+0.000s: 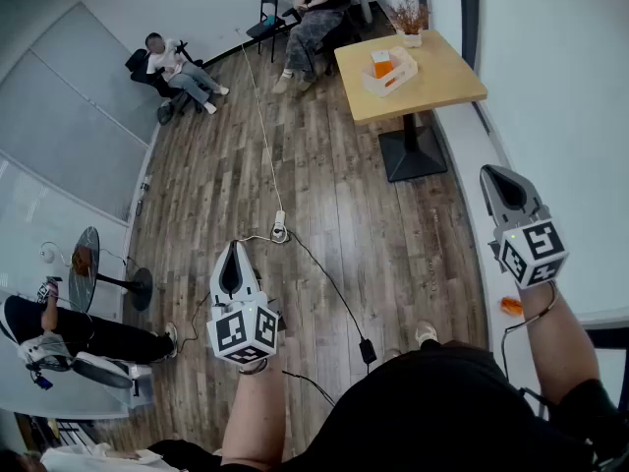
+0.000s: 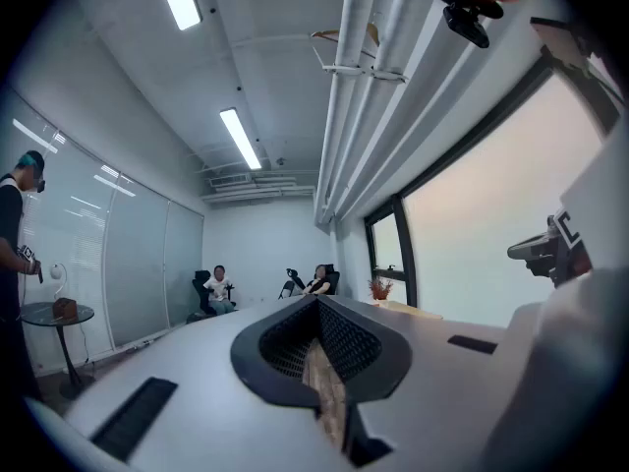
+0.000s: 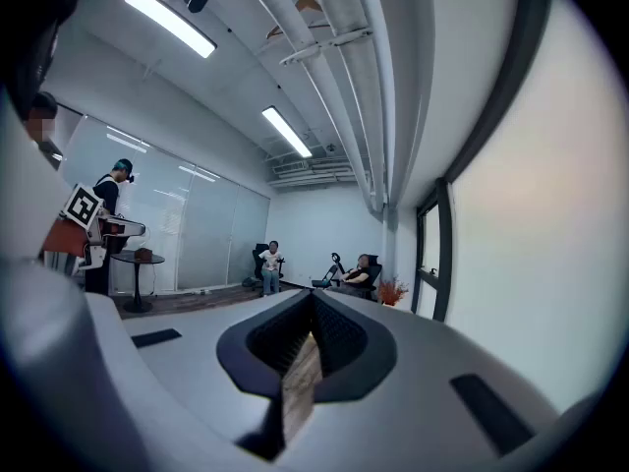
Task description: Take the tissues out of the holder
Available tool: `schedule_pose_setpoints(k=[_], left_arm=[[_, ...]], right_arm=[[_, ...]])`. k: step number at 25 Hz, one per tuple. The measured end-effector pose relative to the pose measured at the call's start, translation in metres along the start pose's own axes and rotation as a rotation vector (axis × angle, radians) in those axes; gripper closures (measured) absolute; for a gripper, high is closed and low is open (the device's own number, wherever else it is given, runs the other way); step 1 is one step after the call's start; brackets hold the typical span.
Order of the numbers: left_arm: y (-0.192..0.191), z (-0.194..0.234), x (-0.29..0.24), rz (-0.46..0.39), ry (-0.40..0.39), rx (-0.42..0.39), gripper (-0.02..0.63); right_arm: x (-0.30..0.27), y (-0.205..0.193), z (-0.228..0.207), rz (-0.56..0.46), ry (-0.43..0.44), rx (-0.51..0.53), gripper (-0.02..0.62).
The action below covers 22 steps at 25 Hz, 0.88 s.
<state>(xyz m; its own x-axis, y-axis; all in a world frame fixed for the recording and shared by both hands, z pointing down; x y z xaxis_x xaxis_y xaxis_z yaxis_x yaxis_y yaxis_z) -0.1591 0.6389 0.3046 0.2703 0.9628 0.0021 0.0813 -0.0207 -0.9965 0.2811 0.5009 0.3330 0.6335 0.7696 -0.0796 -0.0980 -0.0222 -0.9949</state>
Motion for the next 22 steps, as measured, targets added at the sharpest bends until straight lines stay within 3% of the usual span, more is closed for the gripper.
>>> schedule_pose_setpoints(k=[11, 16, 22], left_arm=[[0.008, -0.044, -0.033, -0.009, 0.015, -0.03, 0.601], [-0.001, -0.049, -0.047, 0.021, 0.05, -0.041, 0.601], [-0.017, -0.046, -0.089, 0.037, 0.03, -0.058, 0.601]], right_arm=[[-0.017, -0.018, -0.048, 0.01, 0.038, -0.025, 0.59], [-0.034, -0.037, -0.071, 0.037, 0.058, -0.054, 0.589], [-0.071, -0.049, -0.084, 0.054, 0.042, -0.065, 0.589]])
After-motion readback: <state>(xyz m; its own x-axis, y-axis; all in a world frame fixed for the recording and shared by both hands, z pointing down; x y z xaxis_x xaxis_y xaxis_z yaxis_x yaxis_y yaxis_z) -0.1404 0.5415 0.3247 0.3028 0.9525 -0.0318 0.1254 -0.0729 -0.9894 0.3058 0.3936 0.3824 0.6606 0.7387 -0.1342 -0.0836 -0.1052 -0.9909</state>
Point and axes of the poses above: the fingertips, and each gripper's own axes: x backward along the fingers, z to its left, y out of its top, the point moved 5 cm from there along x, backward along the fingers, and after that the axes turned 7 degrees about y, right-handed, at the moved point
